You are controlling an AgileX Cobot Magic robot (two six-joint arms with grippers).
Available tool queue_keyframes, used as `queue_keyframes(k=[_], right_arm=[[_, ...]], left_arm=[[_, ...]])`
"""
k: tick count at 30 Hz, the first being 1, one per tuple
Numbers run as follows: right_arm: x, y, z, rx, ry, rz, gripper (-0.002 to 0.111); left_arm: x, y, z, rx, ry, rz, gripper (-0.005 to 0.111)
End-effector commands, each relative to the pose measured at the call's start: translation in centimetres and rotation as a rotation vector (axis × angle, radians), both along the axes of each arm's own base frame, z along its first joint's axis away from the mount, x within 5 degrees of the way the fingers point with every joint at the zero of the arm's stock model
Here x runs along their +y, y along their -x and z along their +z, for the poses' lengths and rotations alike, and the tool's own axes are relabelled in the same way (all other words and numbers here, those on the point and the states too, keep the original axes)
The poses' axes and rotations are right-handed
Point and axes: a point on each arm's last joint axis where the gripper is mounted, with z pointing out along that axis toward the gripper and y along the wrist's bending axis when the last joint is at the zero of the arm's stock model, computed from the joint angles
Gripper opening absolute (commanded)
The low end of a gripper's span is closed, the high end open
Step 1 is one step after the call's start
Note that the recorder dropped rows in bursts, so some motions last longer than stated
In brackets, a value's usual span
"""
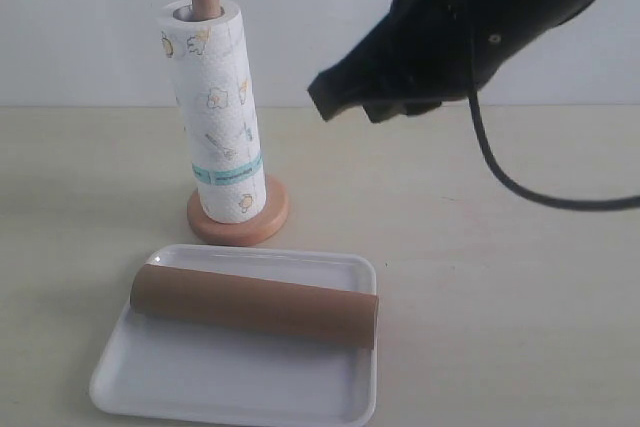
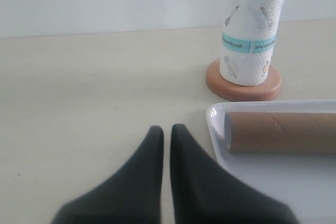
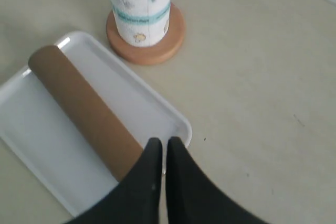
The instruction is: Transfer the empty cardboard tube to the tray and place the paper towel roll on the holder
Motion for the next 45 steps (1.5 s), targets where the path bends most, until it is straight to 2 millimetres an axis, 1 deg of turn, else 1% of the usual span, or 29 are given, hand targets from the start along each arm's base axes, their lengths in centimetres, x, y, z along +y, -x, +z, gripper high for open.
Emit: queue_keyframes(k=[1,17,23,25,27,29,34,35,36,37,38,39,40,42,43,44,45], right_arm=[[-0.1,0.4,-1.4,0.031,0.016,0.007,0.002],[-0.1,0.4,-1.5,0.035,0.019,0.007,0.002],[0.1,0.2,-1.3,0.010,-0.011,0.004,0.002],[0.0,0.1,-1.2,-0.007,0.004,0.008,0.002],[-0.2,0.1,-2.1,-0.006,0.034,0.011,0.002],[-0.5,0.3,-3.6,0.013,0.059,0.015,0.002],[-0.9,0.9,-6.6,0.021,0.063,0.025,0.002],[-1.2,1.3,-7.5,-0.022,0.026,0.035,0.002],[-1.3,1.5,-7.8,-0.054,0.007,0.043,0.002],[-1.7,2.1,-8.3,-0.133,-0.061,0.059,0.002],[-2.1,2.6,-8.6,-0.164,-0.090,0.066,0.002],[-3.0,3.8,-9.0,-0.207,-0.132,0.072,0.002],[-3.6,4.4,-9.4,-0.219,-0.140,0.075,0.002],[-6.0,7.1,-11.5,-0.225,-0.110,0.107,0.002],[-6.6,7.8,-12.0,-0.227,-0.110,0.109,0.002],[-7.6,9.0,-12.7,-0.246,-0.129,0.113,0.002],[-8.1,9.6,-13.0,-0.266,-0.149,0.115,0.002]], left_arm=[[0.0,0.0,-0.1,-0.002,0.002,0.002,0.004],[0.0,0.0,-0.1,-0.002,0.002,0.002,0.004],[0.0,0.0,-0.1,-0.002,0.002,0.002,0.004],[0.0,0.0,-0.1,-0.002,0.002,0.002,0.004],[0.0,0.0,-0.1,-0.002,0.002,0.002,0.004],[0.0,0.0,-0.1,-0.002,0.002,0.002,0.004],[0.0,0.0,-0.1,-0.002,0.002,0.002,0.004],[0.0,0.0,-0.1,-0.002,0.002,0.002,0.004],[0.0,0.0,-0.1,-0.002,0.002,0.002,0.004],[0.0,0.0,-0.1,-0.002,0.002,0.002,0.004],[0.0,0.0,-0.1,-0.002,0.002,0.002,0.004],[0.0,0.0,-0.1,-0.002,0.002,0.002,0.004],[0.0,0.0,-0.1,-0.002,0.002,0.002,0.004],[0.0,0.0,-0.1,-0.002,0.002,0.002,0.004],[0.0,0.0,-0.1,-0.002,0.002,0.002,0.004],[0.0,0.0,-0.1,-0.002,0.002,0.002,0.004],[0.0,0.0,-0.1,-0.002,0.002,0.002,0.004]])
